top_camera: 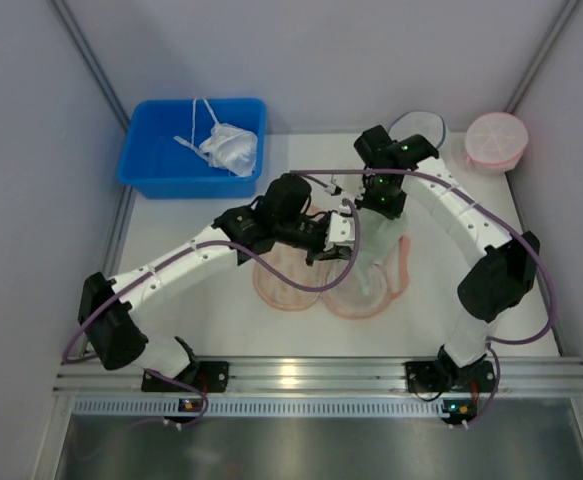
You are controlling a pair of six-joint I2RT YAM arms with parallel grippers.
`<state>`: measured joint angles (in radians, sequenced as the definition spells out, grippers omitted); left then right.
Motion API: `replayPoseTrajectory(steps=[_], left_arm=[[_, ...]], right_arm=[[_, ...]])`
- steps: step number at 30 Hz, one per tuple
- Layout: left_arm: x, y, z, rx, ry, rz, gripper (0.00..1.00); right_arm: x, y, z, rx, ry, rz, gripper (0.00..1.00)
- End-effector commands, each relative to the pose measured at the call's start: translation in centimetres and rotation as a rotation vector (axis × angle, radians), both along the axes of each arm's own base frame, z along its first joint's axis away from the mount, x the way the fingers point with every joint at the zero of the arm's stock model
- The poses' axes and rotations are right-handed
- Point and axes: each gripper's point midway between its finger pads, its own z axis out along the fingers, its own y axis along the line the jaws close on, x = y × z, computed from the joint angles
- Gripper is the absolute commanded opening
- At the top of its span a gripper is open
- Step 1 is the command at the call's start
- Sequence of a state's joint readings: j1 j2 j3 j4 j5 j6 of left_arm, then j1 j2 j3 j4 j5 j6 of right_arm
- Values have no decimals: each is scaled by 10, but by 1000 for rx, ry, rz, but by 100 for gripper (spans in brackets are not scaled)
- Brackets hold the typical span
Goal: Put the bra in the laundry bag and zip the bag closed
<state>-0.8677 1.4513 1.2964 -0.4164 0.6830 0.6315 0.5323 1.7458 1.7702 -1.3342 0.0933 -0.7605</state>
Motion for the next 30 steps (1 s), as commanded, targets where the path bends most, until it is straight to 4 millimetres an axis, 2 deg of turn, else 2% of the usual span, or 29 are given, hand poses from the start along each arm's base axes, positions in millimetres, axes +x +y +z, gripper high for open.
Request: replayPoseTrajectory(steps=[1, 2, 4, 6, 7, 8, 15, 17, 18, 19, 24, 25, 26, 28, 29, 30], left_arm=[[-28, -18, 14, -46, 305, 8, 0], [-27, -24, 18, -74, 311, 7, 0], [-32, -28, 7, -59, 387, 32, 0], [-31, -34, 5, -83, 404, 46, 0], [-35, -34, -4, -67, 447, 66, 0], [-36, -38, -5, -80, 453, 73, 0], [-49, -46, -48, -52, 573, 178, 0], [-53, -44, -62, -36, 600, 212, 0], [-54, -43, -67, -29, 610, 220, 0], [-54, -42, -74, -12, 626, 235, 0], [-55, -35, -113, 66, 719, 337, 0], [-56, -33, -124, 88, 751, 362, 0], [-54, -33, -127, 87, 756, 380, 0], [-50, -30, -137, 91, 763, 433, 0], [-47, -29, -136, 84, 756, 447, 0], [-44, -28, -137, 81, 747, 465, 0]], right_arm=[[-16, -30, 8, -118, 88, 46, 1], [-15, -32, 6, -127, 95, 51, 1], [-12, -34, 0, -147, 116, 84, 3], [-9, -34, -10, -171, 149, 120, 4], [-7, -33, -14, -178, 159, 129, 4], [-4, -33, -17, -190, 167, 147, 5], [17, -27, -59, -264, 269, 199, 8], [26, -20, -62, -263, 261, 203, 8], [29, -17, -71, -270, 279, 207, 8], [36, -10, -69, -263, 259, 212, 8], [44, 14, -88, -278, 271, 246, 12], [44, 21, -90, -282, 266, 253, 14], [44, 23, -92, -285, 264, 249, 26], [46, 30, -95, -284, 259, 250, 38], [47, 35, -94, -280, 243, 241, 47], [50, 38, -93, -272, 225, 234, 49]])
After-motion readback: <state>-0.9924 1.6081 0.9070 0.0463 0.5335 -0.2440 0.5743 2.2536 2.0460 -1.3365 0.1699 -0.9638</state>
